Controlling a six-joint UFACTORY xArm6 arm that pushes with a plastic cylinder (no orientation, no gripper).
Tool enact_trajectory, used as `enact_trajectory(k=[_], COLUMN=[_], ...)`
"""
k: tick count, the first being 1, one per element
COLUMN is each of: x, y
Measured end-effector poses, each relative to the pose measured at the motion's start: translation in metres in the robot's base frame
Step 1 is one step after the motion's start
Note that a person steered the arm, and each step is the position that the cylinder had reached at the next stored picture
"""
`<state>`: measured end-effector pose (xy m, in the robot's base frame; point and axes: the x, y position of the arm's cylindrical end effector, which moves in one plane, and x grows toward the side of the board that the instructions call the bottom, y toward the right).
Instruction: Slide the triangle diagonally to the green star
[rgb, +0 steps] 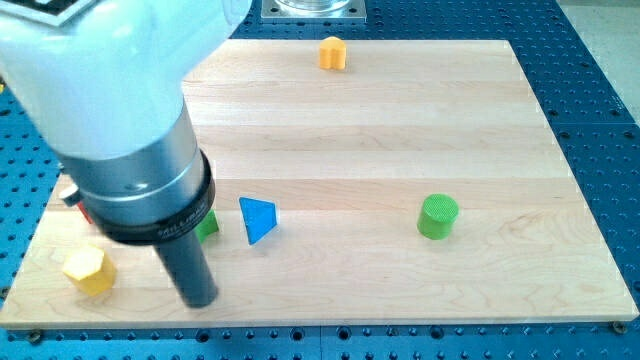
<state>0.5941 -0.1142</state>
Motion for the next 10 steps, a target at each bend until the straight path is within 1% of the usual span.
enact_trajectory(k=[1,2,3,4,5,6,7,8,9,10], x=[-0.069,-0.110,-0.142,-0.084,-0.117,-0.182,-0.167,-0.172,-0.211,-0.219], y=[0.048,0.130,0.117,0.097,0.073,0.131,0.120,0.057,0.114,0.167])
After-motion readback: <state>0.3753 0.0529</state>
